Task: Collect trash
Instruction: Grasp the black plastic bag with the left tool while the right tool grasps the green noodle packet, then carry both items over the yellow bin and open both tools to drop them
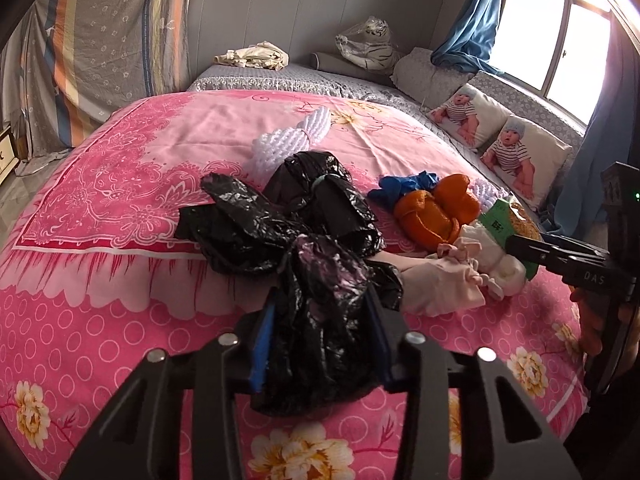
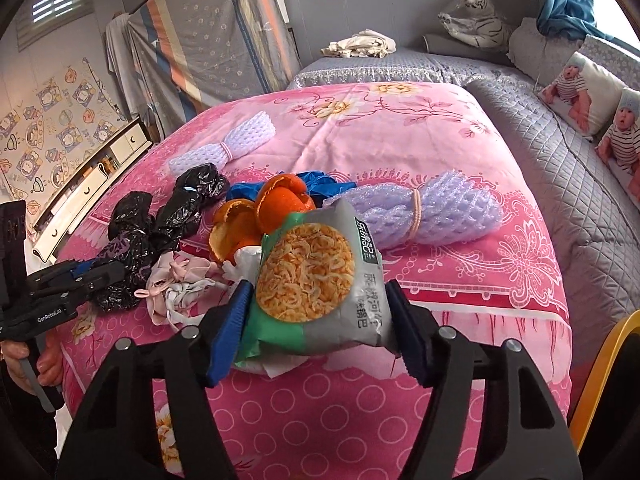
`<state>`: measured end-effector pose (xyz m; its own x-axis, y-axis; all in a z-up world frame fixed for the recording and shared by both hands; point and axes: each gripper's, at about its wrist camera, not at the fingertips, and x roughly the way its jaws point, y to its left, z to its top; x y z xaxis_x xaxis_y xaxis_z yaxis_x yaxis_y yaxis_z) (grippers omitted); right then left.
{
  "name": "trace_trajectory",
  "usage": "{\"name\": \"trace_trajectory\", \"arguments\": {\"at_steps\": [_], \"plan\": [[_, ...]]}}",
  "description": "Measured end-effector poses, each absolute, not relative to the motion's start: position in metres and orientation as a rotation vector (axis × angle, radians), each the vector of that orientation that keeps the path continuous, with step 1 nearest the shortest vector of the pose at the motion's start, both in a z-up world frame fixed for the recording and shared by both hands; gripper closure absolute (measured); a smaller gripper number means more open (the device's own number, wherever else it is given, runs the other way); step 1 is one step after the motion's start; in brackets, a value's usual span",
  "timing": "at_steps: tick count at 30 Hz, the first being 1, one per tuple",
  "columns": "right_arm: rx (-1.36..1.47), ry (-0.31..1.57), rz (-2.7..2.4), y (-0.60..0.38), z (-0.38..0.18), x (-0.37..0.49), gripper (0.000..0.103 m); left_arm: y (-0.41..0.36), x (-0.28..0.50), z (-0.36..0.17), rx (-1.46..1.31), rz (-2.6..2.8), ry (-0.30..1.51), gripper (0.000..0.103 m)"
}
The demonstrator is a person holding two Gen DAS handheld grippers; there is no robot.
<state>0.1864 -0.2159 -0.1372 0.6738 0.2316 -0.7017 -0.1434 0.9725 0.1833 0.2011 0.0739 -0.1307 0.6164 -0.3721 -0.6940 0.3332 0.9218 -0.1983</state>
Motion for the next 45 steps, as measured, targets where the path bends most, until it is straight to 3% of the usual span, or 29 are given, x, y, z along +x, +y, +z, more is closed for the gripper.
{"name": "trace_trajectory", "arguments": {"at_steps": [24,45], "plan": [[0.148,0.632,0.193,-0.233,-0.076,0.134,0.042,0.107,0.160,-0.067,-0.146,-0.351,0.601,0.072],[0.184,0.461,0.118,-0.280,-0.018,0.071,0.042,0.044,0.132,-0.001,-0.112,-0.463,0.454,0.072]]}}
